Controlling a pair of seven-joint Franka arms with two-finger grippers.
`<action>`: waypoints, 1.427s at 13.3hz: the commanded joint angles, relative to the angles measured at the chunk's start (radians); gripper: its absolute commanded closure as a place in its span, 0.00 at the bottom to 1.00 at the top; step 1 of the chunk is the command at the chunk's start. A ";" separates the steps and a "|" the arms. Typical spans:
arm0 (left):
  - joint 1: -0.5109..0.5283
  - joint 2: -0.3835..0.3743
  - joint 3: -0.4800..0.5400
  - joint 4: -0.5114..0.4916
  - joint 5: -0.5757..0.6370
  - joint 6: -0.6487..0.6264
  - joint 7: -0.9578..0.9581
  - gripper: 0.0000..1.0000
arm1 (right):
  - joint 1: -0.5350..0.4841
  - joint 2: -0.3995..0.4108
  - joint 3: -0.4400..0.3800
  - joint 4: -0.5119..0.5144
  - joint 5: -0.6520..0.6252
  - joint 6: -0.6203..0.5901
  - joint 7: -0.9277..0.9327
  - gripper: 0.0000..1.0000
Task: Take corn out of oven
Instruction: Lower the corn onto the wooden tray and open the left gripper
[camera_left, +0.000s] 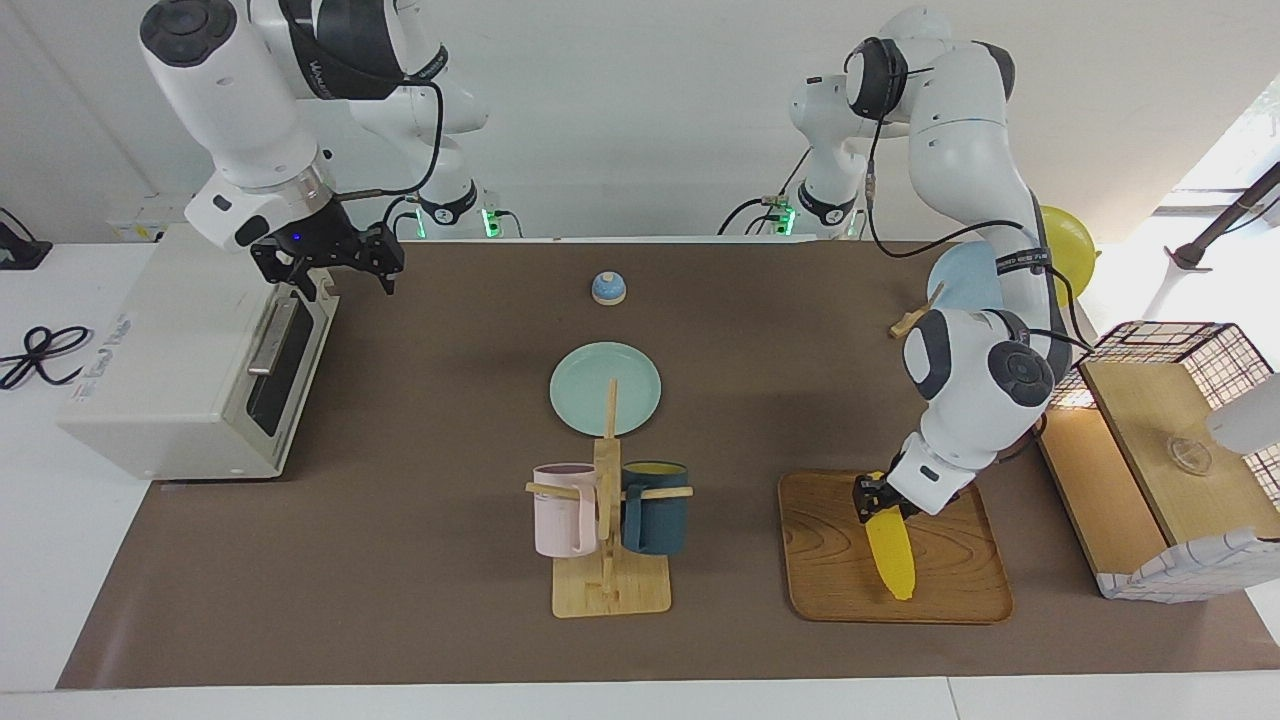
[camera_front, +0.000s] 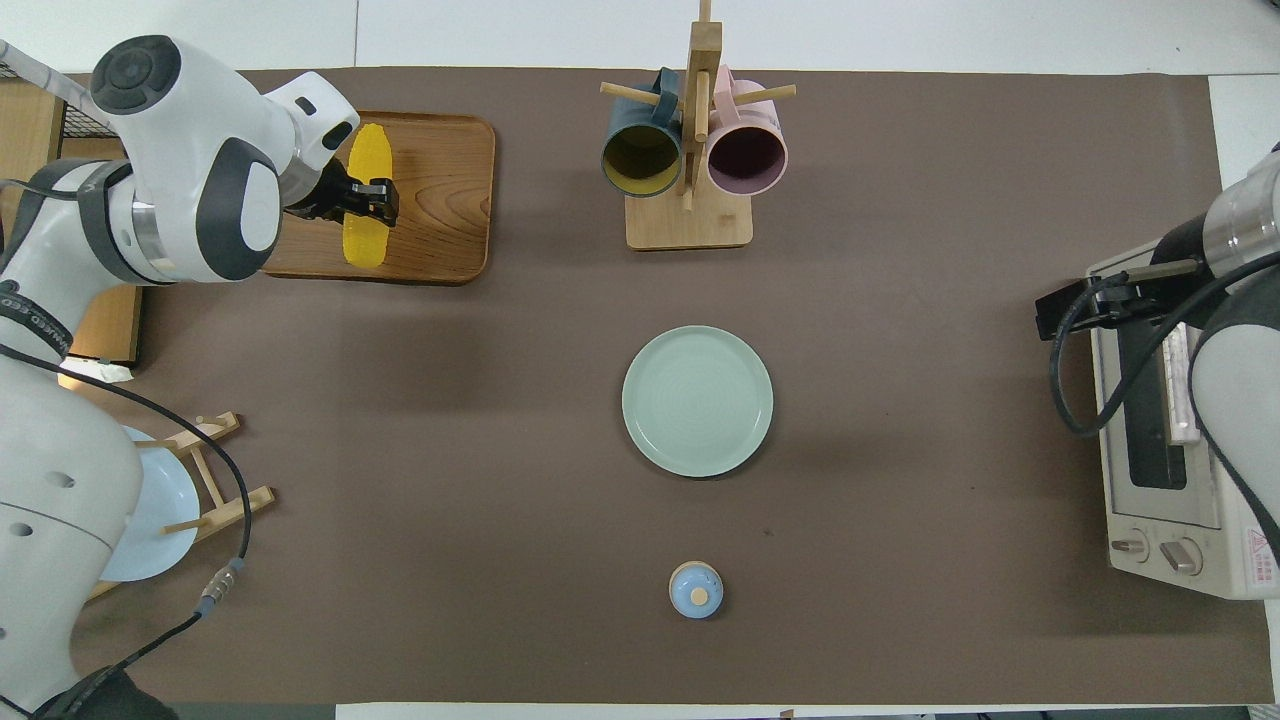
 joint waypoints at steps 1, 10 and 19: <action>0.015 0.010 -0.003 0.006 0.009 0.036 0.003 1.00 | -0.005 0.021 0.004 0.038 0.023 -0.038 0.019 0.00; 0.015 -0.004 -0.001 -0.014 0.017 0.037 0.003 0.00 | -0.006 0.021 0.004 0.038 0.020 -0.034 0.019 0.00; 0.049 -0.332 0.078 -0.017 0.020 -0.396 -0.026 0.00 | -0.011 0.024 0.004 0.041 0.022 -0.028 0.019 0.00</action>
